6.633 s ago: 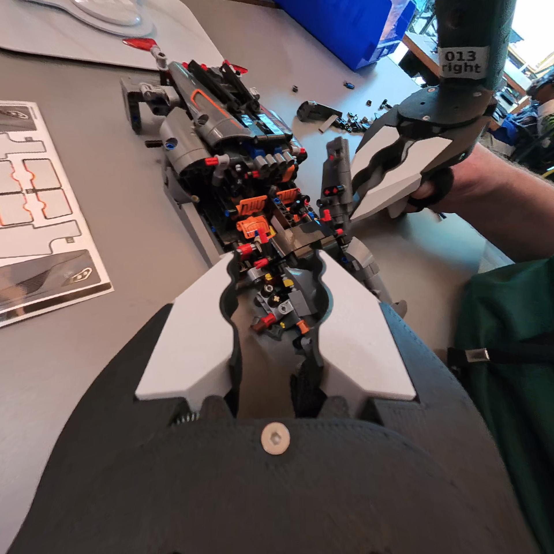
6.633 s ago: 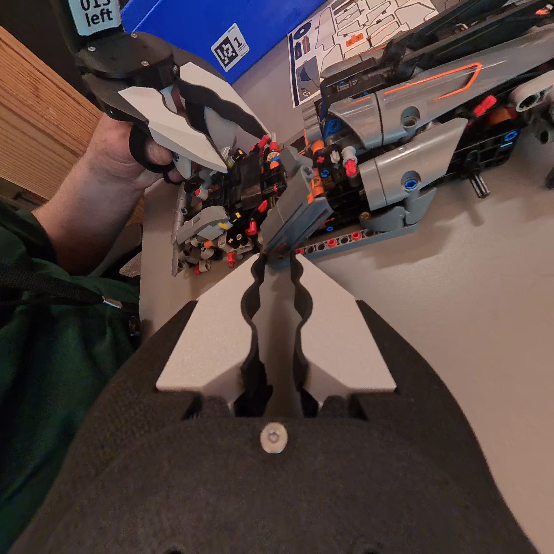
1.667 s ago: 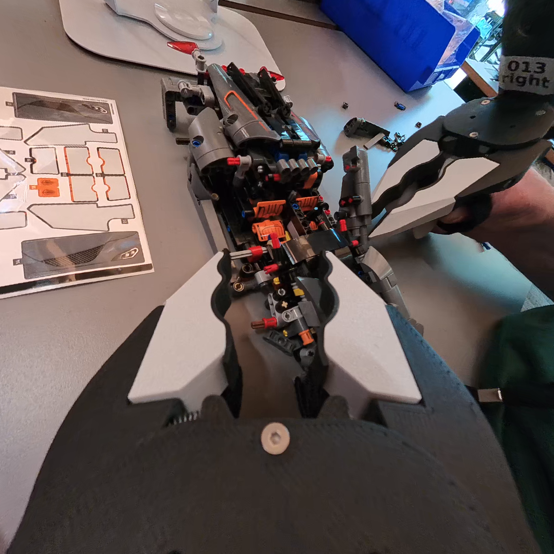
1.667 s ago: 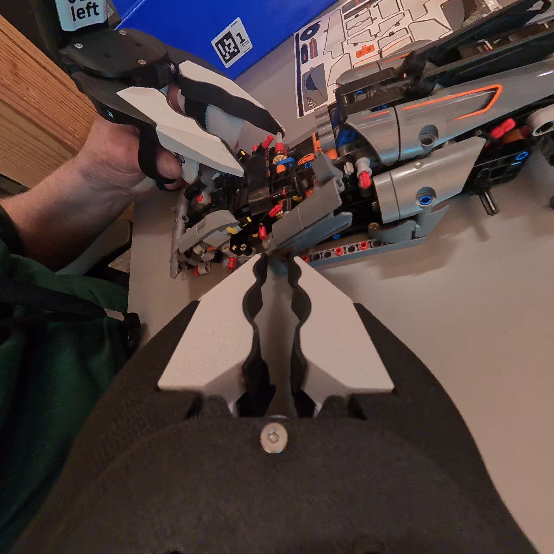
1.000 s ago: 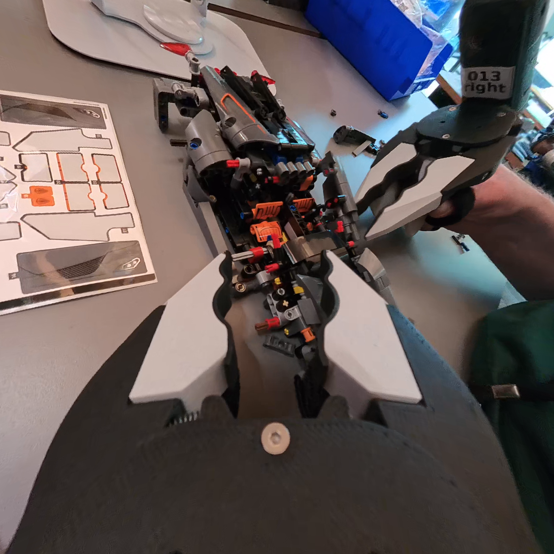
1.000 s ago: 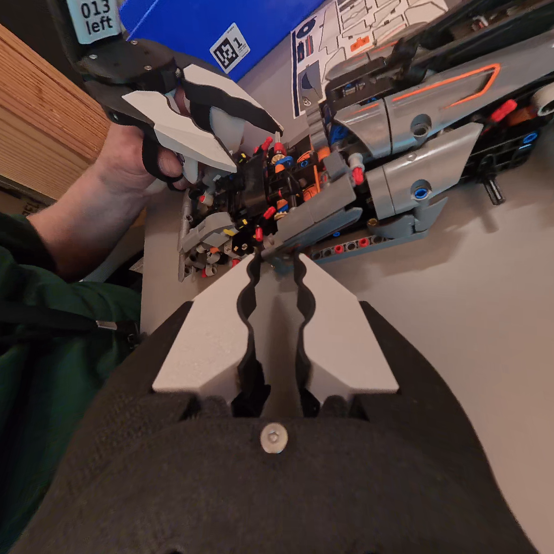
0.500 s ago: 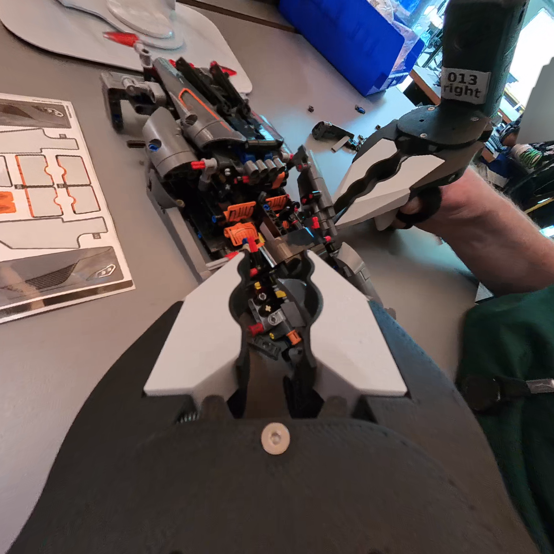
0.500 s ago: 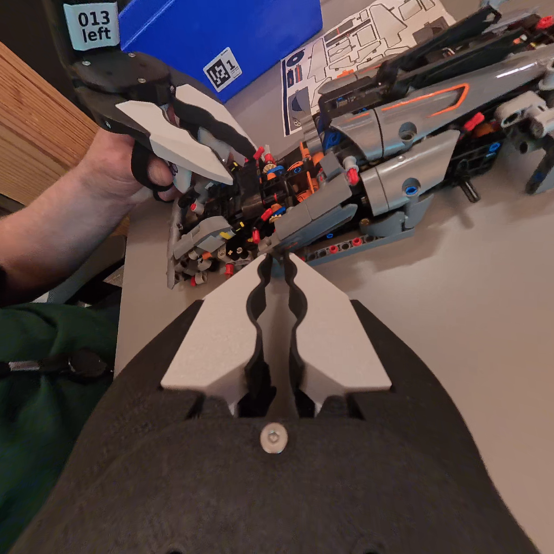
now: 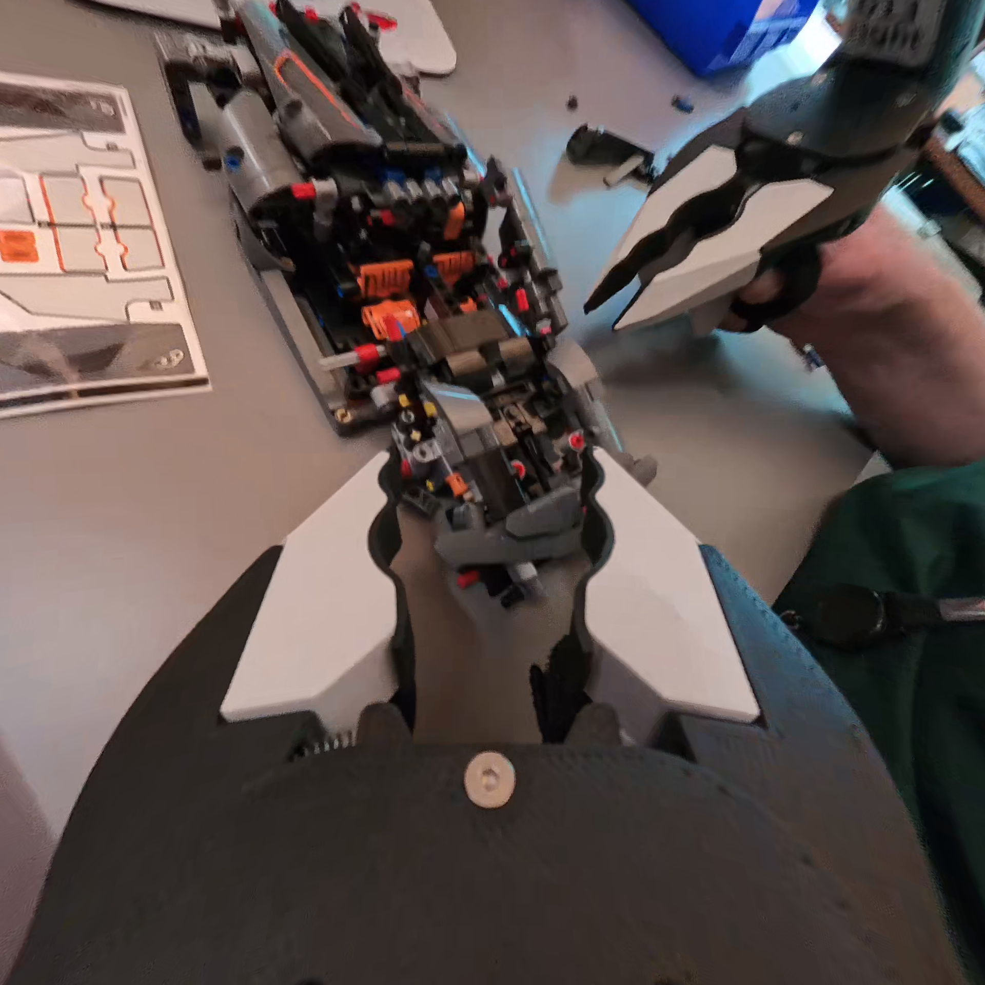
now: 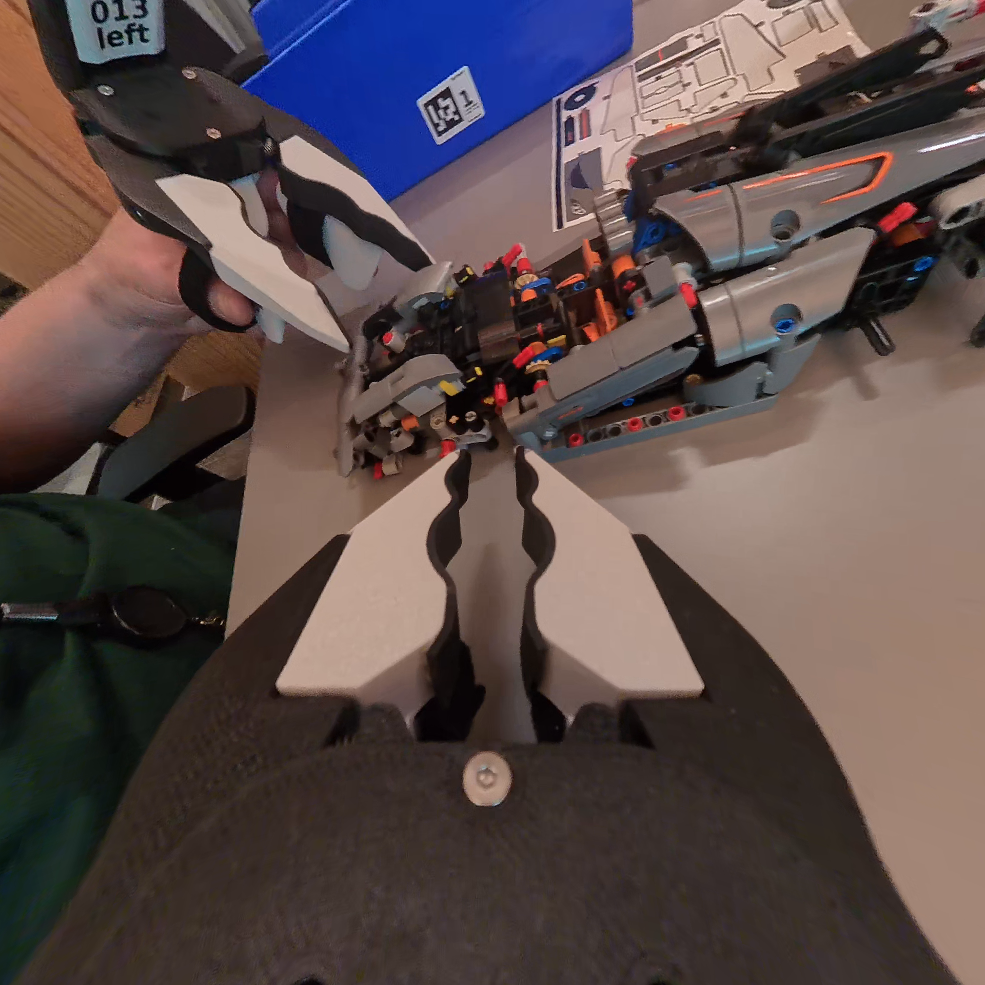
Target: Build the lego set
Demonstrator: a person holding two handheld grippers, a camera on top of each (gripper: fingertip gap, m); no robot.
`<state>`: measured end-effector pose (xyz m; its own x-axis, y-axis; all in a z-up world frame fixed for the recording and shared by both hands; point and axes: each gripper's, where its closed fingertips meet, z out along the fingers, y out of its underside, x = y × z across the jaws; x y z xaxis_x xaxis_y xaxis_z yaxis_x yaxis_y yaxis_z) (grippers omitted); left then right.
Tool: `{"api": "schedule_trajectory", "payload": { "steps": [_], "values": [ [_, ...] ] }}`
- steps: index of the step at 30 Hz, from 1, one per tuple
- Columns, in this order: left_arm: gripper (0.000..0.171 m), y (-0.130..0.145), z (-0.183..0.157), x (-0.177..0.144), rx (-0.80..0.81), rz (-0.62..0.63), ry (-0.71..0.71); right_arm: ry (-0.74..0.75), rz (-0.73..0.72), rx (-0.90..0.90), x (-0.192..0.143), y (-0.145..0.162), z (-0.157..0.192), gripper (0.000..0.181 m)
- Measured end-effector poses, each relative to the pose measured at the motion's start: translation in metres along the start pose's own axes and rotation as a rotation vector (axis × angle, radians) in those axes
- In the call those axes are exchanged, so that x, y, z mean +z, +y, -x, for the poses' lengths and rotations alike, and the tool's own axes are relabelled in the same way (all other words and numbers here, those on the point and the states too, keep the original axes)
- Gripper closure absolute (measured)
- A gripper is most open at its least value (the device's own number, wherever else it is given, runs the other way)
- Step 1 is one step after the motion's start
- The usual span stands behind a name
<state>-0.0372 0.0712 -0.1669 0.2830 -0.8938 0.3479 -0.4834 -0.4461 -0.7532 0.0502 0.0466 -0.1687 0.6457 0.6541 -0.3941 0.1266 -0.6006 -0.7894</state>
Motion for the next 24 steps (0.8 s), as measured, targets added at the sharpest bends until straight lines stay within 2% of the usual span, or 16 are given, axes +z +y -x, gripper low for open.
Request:
{"api": "schedule_trajectory", "payload": {
  "steps": [2,5,9,15,18,20,24],
  "values": [
    [0.110,0.007,0.000,-0.003,0.011,0.011,-0.041,-0.054,0.021,-0.025,0.001,0.002,0.014,0.164],
    [0.117,0.013,-0.001,-0.008,-0.034,0.004,-0.019,-0.116,0.085,-0.116,0.008,0.010,0.040,0.159],
    [0.120,0.019,-0.004,-0.015,0.014,0.026,-0.011,-0.124,0.131,-0.200,0.026,0.019,0.066,0.159],
    [0.119,0.027,-0.001,-0.014,-0.002,0.026,-0.012,-0.078,0.170,-0.251,0.045,0.027,0.074,0.170],
    [0.118,0.027,0.006,-0.020,0.012,0.026,-0.030,-0.089,0.158,-0.253,0.053,0.025,0.080,0.170],
    [0.118,0.026,0.011,-0.025,0.012,0.025,-0.042,-0.120,0.155,-0.233,0.057,0.025,0.086,0.161],
    [0.125,0.025,0.014,-0.028,0.006,0.006,-0.033,-0.125,0.138,-0.215,0.059,0.022,0.087,0.164]
  ]
}}
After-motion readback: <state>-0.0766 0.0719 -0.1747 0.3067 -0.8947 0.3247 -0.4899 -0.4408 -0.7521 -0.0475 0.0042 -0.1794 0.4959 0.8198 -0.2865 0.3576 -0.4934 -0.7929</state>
